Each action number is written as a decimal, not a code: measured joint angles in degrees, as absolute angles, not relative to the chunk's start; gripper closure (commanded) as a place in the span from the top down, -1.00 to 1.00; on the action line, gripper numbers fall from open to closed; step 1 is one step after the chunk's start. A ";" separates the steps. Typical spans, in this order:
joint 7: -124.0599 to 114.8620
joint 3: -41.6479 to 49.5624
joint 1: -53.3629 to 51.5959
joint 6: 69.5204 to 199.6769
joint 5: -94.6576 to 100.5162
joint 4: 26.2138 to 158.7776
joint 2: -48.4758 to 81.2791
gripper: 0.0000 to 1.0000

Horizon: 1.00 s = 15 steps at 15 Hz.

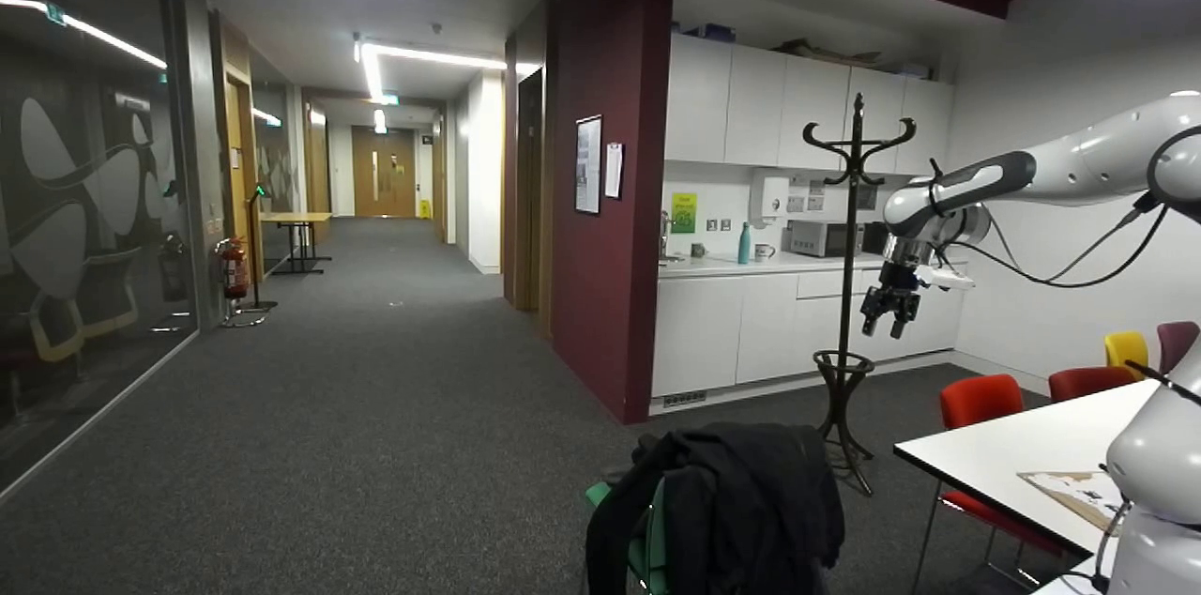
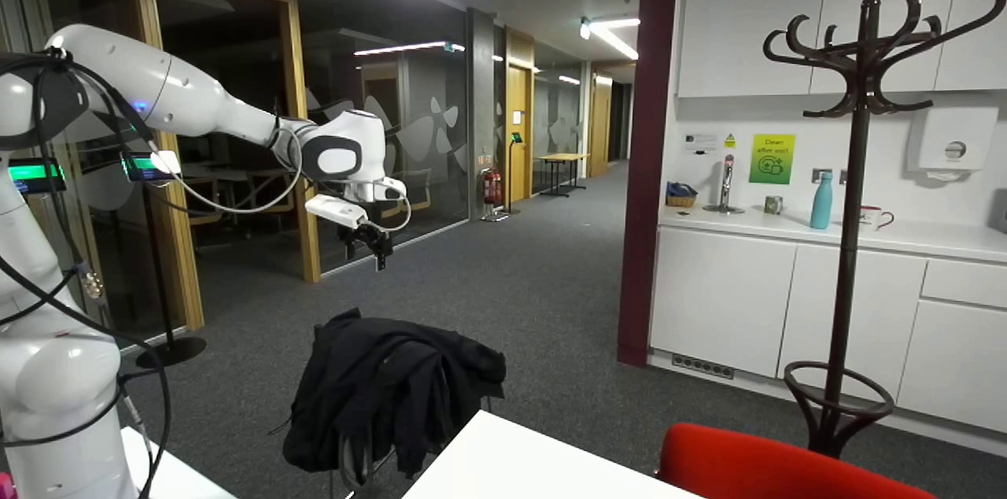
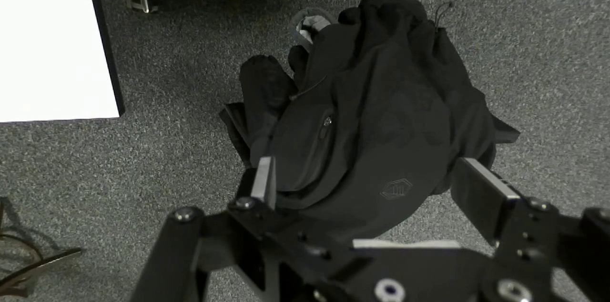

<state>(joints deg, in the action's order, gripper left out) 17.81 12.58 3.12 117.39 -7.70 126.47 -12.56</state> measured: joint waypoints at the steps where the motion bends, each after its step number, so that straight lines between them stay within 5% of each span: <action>1: 17.74 12.53 3.12 117.38 -7.50 126.47 -12.56 1.00; 15: 22.36 7.22 2.36 121.45 -7.29 127.95 -3.39 1.00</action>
